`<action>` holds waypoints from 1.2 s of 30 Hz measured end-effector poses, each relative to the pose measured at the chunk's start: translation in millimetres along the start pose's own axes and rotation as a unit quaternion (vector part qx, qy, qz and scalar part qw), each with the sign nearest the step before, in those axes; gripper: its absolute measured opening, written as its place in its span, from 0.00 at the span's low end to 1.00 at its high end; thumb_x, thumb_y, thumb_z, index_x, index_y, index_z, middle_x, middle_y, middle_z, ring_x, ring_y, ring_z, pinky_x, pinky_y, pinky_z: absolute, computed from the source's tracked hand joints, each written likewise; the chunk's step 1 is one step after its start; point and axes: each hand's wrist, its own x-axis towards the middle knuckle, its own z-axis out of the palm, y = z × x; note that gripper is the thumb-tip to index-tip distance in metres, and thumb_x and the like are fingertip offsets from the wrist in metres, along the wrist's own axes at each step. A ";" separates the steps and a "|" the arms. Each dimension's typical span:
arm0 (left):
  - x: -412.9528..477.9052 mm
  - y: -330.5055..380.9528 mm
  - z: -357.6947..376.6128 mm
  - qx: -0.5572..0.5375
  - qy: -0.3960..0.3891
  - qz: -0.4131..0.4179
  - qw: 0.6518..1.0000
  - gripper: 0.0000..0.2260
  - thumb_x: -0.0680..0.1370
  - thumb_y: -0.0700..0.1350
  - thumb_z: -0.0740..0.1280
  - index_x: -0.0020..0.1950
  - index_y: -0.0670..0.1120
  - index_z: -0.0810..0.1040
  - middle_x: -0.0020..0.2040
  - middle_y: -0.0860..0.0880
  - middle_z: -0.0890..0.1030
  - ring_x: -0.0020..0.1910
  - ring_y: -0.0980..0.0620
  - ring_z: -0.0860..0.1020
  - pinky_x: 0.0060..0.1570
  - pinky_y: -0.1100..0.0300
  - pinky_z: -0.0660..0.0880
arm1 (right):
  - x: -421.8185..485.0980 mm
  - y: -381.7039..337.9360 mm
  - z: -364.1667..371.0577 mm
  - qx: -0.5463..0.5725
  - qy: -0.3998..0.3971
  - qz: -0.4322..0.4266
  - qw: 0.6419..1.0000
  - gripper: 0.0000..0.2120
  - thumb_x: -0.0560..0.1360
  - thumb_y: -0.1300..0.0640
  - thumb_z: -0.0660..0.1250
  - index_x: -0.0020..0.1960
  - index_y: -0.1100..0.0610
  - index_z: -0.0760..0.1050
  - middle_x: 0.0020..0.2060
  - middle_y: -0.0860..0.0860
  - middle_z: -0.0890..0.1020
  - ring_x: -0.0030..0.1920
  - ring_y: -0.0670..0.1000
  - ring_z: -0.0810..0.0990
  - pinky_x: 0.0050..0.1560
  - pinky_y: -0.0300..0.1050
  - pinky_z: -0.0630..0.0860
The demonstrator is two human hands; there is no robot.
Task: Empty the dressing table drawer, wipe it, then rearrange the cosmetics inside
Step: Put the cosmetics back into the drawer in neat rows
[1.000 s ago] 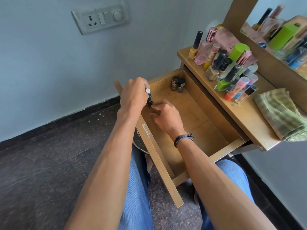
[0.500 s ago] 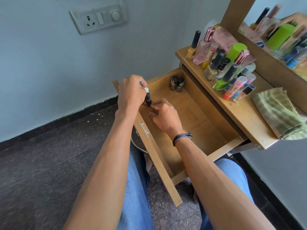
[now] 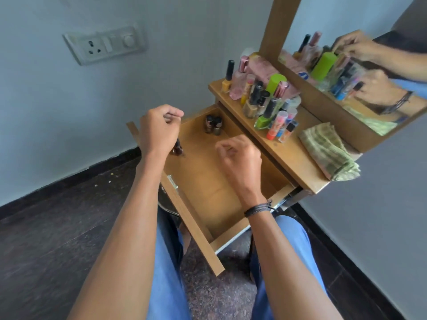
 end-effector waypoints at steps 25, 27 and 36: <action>-83.0 89.2 109.6 -0.163 -0.146 0.119 0.968 0.16 0.78 0.45 0.73 0.66 0.47 0.80 0.58 0.53 0.84 0.45 0.61 0.82 0.42 0.72 0.78 | 26.8 49.8 -93.8 0.065 0.157 0.122 0.978 0.15 0.75 0.54 0.74 0.61 0.53 0.83 0.49 0.46 0.85 0.46 0.41 0.84 0.49 0.38 0.82; -82.6 89.1 111.1 -0.163 -0.150 0.120 0.968 0.15 0.78 0.46 0.72 0.65 0.49 0.80 0.58 0.53 0.84 0.47 0.59 0.82 0.44 0.67 0.81 | 26.6 49.2 -93.5 0.065 0.160 0.123 0.977 0.10 0.75 0.56 0.73 0.57 0.53 0.85 0.44 0.43 0.85 0.43 0.38 0.83 0.49 0.38 0.82; -83.1 89.2 114.1 -0.157 -0.152 0.155 0.963 0.13 0.78 0.46 0.72 0.63 0.49 0.81 0.58 0.51 0.82 0.44 0.59 0.82 0.41 0.64 0.81 | 23.9 48.2 -93.2 0.054 0.157 0.101 0.981 0.08 0.75 0.57 0.73 0.53 0.53 0.85 0.40 0.39 0.82 0.40 0.34 0.81 0.45 0.29 0.77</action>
